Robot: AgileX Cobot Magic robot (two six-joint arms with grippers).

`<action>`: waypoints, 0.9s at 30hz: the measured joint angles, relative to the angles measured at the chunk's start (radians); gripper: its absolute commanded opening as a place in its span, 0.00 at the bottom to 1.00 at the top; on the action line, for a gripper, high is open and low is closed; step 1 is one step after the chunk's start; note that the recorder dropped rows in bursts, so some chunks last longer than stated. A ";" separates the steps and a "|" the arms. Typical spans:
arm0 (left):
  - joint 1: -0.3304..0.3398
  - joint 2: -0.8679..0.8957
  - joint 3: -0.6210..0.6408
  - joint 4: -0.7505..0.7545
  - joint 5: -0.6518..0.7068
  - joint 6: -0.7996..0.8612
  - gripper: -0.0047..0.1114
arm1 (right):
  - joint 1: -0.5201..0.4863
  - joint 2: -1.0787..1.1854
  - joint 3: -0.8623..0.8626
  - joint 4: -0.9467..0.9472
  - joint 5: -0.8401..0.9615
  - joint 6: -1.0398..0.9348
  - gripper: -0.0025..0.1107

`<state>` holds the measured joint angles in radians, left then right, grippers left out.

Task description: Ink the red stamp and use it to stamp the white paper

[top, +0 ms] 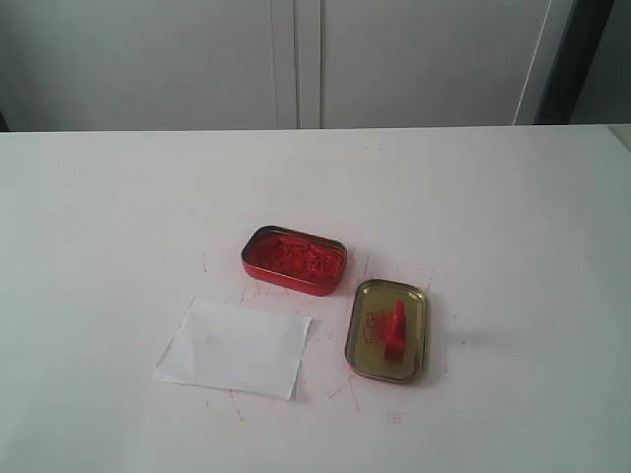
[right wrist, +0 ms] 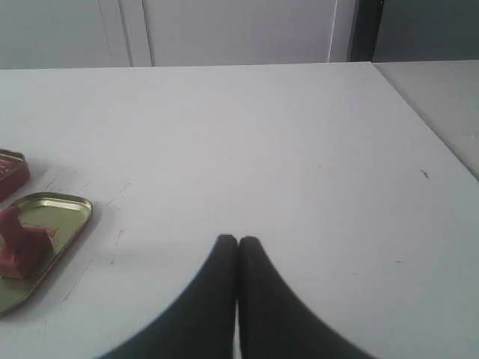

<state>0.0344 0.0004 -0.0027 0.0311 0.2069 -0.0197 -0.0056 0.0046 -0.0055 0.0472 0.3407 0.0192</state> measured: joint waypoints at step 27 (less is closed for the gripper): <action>0.000 0.000 0.000 0.000 0.000 0.000 0.04 | 0.006 0.000 0.004 0.002 -0.456 0.010 0.02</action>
<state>0.0344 0.0004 -0.0027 0.0311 0.2069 -0.0197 0.0000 0.0046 -0.0016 0.0493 -0.1151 0.0292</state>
